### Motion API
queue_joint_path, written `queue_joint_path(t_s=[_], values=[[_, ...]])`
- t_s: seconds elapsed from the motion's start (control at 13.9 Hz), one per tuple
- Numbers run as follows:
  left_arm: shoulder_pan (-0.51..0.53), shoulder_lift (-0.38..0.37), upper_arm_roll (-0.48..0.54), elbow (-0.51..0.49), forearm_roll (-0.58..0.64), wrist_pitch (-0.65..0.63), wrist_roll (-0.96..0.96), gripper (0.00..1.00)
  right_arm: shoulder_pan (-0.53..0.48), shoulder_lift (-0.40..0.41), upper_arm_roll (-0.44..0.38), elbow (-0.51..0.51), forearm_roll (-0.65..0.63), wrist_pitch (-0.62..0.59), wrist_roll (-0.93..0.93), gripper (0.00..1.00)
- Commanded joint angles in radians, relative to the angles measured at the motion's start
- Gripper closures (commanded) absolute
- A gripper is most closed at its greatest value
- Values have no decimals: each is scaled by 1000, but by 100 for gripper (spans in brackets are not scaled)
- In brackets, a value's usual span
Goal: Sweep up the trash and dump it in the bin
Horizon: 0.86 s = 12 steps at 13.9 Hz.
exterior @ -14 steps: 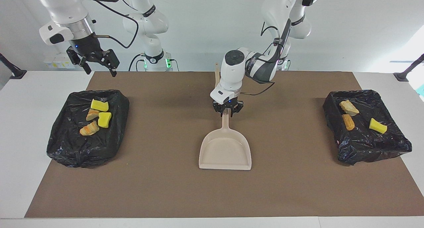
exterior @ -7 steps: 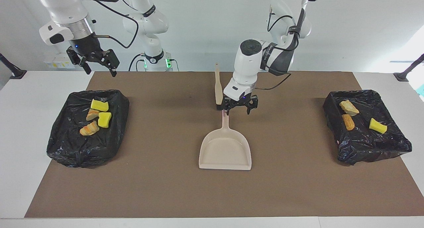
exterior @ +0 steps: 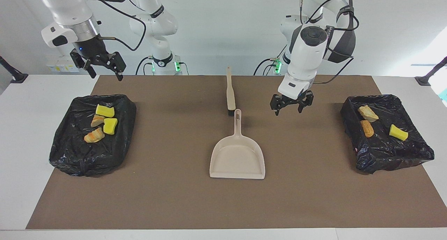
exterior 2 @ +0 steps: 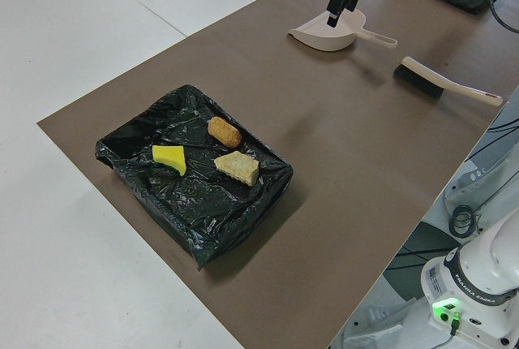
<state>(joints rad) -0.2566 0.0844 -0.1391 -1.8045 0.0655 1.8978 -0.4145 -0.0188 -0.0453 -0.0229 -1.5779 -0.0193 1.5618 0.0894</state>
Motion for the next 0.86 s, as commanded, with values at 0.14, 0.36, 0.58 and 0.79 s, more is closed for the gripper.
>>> queue_joint_path(t_s=[0.14,0.36,0.58,0.79], values=[[135,-107,-7,-22,2,-149,308,0,-7,-21,0,-20,18,-5,-28,0],[206,-149,-5,-21,-21,-169,390,0,-7,-21,1,-19,18,-5,-28,0],[259,-190,-4,-16,-26,-224,392,0,-7,-21,1,-19,18,-5,-28,0],[316,-222,0,-4,-24,-253,392,0,-7,-21,0,-19,18,-5,-28,0]])
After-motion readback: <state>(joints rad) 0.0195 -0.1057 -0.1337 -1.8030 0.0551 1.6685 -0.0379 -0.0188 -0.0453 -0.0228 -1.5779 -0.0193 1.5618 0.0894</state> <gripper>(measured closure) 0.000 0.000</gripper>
